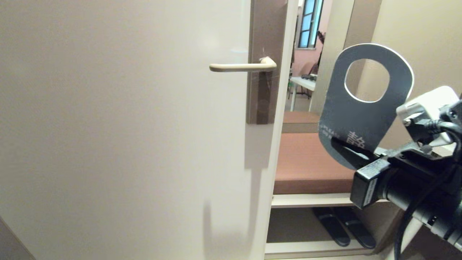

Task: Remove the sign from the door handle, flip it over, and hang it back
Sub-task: Hand it to the other hand

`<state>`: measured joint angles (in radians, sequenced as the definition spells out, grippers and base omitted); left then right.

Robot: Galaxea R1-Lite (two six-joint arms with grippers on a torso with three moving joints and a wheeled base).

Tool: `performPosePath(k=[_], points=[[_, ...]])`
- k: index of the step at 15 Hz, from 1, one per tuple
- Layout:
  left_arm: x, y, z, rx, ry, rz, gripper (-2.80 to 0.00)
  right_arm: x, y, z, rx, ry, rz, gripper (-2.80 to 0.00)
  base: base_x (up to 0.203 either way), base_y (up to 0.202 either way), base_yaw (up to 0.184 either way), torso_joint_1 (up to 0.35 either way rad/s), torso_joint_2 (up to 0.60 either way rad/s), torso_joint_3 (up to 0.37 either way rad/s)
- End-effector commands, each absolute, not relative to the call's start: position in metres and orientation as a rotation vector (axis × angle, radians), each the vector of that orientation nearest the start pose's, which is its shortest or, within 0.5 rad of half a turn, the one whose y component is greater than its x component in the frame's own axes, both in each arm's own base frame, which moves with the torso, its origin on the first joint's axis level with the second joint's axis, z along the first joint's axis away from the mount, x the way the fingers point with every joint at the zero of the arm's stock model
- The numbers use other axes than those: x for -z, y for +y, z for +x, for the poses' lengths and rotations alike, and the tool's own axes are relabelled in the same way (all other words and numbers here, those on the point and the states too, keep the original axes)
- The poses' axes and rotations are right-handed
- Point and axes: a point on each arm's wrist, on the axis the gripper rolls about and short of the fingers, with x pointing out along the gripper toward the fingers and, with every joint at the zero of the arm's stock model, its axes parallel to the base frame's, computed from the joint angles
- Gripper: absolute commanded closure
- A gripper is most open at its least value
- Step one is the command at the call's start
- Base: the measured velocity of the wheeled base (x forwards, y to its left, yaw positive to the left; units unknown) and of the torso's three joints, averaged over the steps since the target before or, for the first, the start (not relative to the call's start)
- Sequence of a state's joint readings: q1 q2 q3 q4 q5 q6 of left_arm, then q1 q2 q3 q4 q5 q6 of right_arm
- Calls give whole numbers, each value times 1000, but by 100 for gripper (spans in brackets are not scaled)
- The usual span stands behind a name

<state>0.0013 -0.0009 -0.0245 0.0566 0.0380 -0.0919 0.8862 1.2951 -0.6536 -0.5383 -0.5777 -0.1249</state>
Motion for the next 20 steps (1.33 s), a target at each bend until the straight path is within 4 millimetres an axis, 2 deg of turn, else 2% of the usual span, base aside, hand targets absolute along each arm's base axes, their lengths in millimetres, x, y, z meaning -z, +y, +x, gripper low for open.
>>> performPosePath(k=[1,6,10,11,13,16,20], points=[[-76,1,-25,-41,30,-93,0,-237,134,126,-275,33,-171,0,0,0,0,0,0,0],[-76,1,-25,-43,30,-93,0,-212,89,95,-25,50,-204,0,0,0,0,0,0,0],[-76,1,-25,-43,30,-93,0,-208,75,84,13,33,-262,0,0,0,0,0,0,0],[-76,1,-25,-43,30,-93,0,-202,72,82,9,42,-276,0,0,0,0,0,0,0],[-76,1,-25,-42,30,-92,0,-176,62,77,35,94,-334,0,0,0,0,0,0,0],[-76,1,-25,-43,32,-93,0,-144,29,68,225,168,-379,0,0,0,0,0,0,0],[-76,1,-25,-43,30,-92,0,-123,0,51,421,223,-378,0,0,0,0,0,0,0]])
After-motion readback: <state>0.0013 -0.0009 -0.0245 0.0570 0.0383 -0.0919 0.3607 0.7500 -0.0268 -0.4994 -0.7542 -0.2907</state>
